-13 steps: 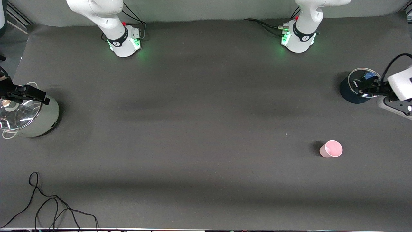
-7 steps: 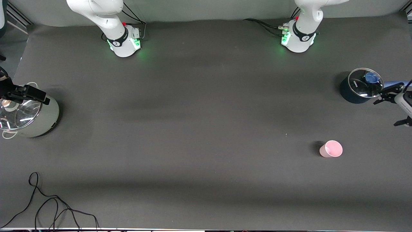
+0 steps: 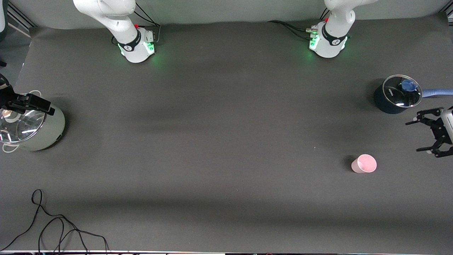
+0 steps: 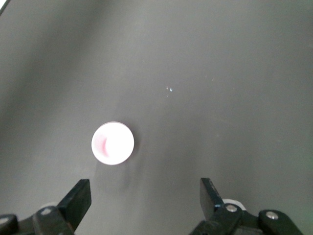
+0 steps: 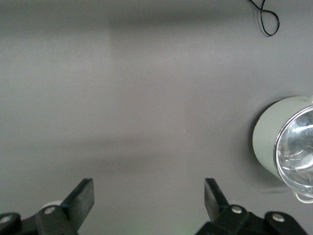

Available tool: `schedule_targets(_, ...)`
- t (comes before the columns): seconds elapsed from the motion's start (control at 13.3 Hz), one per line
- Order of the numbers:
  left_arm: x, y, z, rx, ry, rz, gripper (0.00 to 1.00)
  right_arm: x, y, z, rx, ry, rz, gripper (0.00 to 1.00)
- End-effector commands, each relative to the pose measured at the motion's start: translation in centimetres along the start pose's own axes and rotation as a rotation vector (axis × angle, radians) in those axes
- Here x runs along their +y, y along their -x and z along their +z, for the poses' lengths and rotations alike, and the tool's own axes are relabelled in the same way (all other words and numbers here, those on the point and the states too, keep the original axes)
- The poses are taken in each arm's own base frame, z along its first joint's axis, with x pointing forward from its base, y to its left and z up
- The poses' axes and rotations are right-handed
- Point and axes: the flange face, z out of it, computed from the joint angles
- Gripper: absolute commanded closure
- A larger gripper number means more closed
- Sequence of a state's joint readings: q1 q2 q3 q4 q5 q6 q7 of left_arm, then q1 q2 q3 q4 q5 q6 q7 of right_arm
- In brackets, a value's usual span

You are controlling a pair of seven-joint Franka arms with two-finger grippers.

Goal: Transfer pink cup from left to right arm
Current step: 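Lower the open left gripper toward the pink cup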

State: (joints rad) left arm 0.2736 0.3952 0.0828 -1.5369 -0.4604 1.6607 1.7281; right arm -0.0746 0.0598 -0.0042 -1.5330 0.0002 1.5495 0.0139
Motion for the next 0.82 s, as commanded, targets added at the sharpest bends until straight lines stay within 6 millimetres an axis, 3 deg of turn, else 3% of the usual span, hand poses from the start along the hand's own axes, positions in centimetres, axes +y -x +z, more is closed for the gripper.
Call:
schedule_targets(0.0, -2.7, 4.7, 4.5, 0.141, 0.030, 0.073, 0.01, 0.0, -0.1, -0.2, -0.002, 0.012, 0.009, 0.00)
schedule_targets(0.6, -5.1, 9.7, 14.1, 0.359, 0.074, 0.123, 0.01, 0.1, -0.1, -0.2, -0.001, 0.011, 0.010, 0.00)
schedule_targets(0.75, -5.4, 12.0, 16.5, 0.416, 0.073, 0.114, 0.01, 0.1, -0.1, -0.2, -0.001, 0.011, 0.010, 0.00)
